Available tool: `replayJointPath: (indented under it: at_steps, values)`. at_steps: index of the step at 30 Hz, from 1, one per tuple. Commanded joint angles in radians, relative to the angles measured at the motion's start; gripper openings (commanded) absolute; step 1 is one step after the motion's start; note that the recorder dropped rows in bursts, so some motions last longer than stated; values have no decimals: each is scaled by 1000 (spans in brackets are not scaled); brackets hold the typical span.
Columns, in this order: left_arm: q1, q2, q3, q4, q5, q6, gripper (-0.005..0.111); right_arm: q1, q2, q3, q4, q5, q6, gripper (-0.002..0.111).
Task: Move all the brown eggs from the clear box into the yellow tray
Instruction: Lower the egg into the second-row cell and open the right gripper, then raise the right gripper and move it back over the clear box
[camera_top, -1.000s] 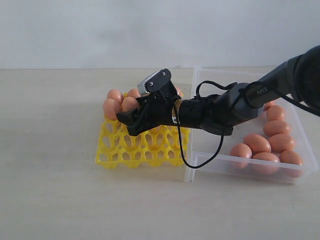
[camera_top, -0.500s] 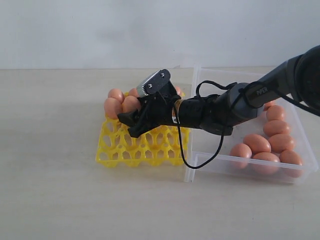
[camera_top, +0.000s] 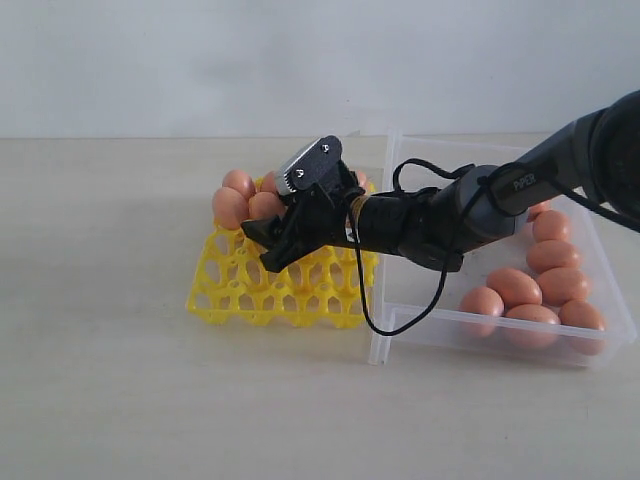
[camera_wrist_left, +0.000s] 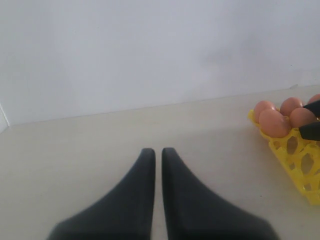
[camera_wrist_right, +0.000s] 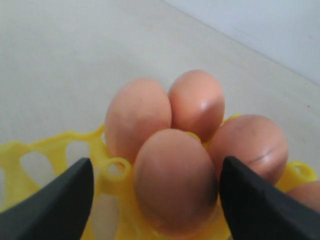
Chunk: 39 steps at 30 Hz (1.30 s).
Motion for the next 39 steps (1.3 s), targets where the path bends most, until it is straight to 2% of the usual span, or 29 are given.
replayJointPath:
  at_steps: [1, 25, 30, 39]
  values:
    - [-5, -1, 4, 0, -3, -5, 4, -5, -6, 6, 3, 34, -28, 65]
    - [-5, -1, 4, 0, -3, -5, 4, -5, -29, 6, 23, -60, -80, 65]
    - [-5, -1, 4, 0, -3, -5, 4, -5, -70, 6, 15, -105, -80, 65]
    - [-5, -1, 4, 0, -3, -5, 4, -5, -230, 55, -7, -79, -43, 65]
